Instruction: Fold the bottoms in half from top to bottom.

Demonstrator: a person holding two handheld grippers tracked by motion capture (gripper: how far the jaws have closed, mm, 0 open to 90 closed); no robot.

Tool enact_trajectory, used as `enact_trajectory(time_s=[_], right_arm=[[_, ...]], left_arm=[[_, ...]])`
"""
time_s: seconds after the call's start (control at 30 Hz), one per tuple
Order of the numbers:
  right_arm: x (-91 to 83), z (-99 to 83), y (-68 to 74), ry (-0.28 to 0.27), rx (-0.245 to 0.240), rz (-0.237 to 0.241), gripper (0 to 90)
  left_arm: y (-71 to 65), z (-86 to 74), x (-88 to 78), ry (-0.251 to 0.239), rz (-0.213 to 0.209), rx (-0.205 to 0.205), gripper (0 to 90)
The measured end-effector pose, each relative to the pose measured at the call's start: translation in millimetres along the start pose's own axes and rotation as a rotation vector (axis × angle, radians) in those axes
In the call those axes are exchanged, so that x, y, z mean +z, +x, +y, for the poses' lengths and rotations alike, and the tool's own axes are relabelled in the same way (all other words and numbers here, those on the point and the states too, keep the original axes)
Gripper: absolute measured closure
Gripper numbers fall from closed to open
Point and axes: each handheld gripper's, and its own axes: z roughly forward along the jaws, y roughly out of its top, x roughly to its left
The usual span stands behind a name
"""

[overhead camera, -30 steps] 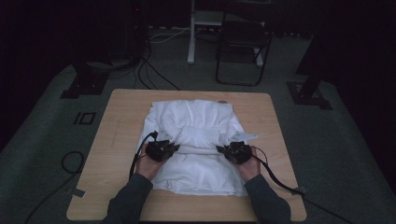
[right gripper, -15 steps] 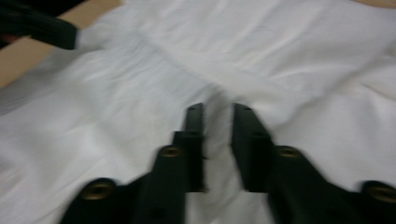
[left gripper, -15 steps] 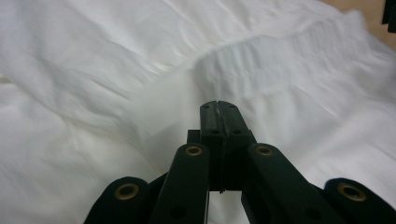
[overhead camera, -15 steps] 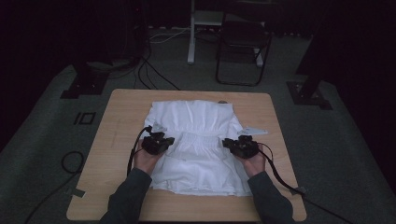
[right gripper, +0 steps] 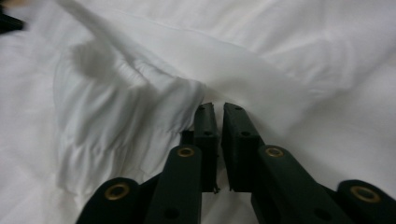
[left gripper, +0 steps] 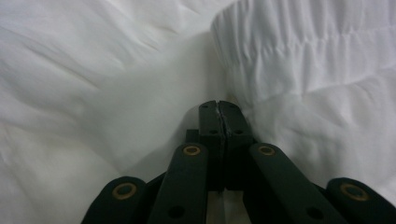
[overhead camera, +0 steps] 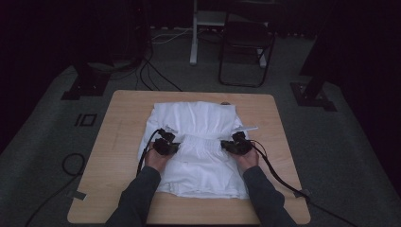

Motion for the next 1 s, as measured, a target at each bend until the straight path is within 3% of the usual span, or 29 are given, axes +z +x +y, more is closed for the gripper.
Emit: enact_trajectory(time_s=[0.1,0.2,0.27,0.33,0.47,0.6,0.67,0.7,0.8,0.9,1.0], right_arm=[[-13.1,-4.4,7.6,-0.03,-0.043,0.054,81.4],[-26.2,-11.3,15.5,-0.054,-0.092,0.119,79.7],[-34.8,-16.9,20.8,-0.069,-0.137,0.158,78.5],[-42.6,-19.8,23.8,-0.082,-0.156,0.163,77.3],[-47.1,-15.5,25.2,-0.105,-0.138,0.157,76.3],[-39.5,-17.3,38.9,-0.082,-0.159,0.193,74.9],[-31.9,-25.0,47.5,-0.041,-0.187,0.202,75.1],[-28.2,-29.0,50.0,-0.013,-0.196,0.194,75.2],[-9.8,-47.2,55.5,0.127,-0.258,0.094,77.3],[-12.8,-44.3,52.5,0.102,-0.232,0.111,74.8],[-21.1,-29.3,48.9,0.036,-0.219,0.059,66.7]], left_arm=[[-10.8,-11.9,-10.9,-0.008,-0.041,0.036,87.3],[-22.1,-27.6,-17.9,0.021,-0.072,0.104,86.0],[-24.8,-35.1,-24.8,0.007,-0.089,0.126,84.7],[-22.7,-36.2,-33.0,-0.019,-0.097,0.128,81.2],[-21.9,-29.3,-37.4,-0.058,-0.083,0.103,77.2],[-33.7,-31.3,-28.2,-0.018,-0.094,0.147,74.7],[-37.8,-36.1,-21.1,0.013,-0.093,0.159,74.7],[-39.5,-40.2,-15.5,0.034,-0.082,0.164,74.8],[-38.6,-41.7,-16.3,0.026,-0.094,0.145,74.3],[-35.7,-34.1,-24.2,0.0,-0.074,0.157,69.1],[-27.6,-20.5,-30.7,-0.038,-0.022,0.146,66.8]])
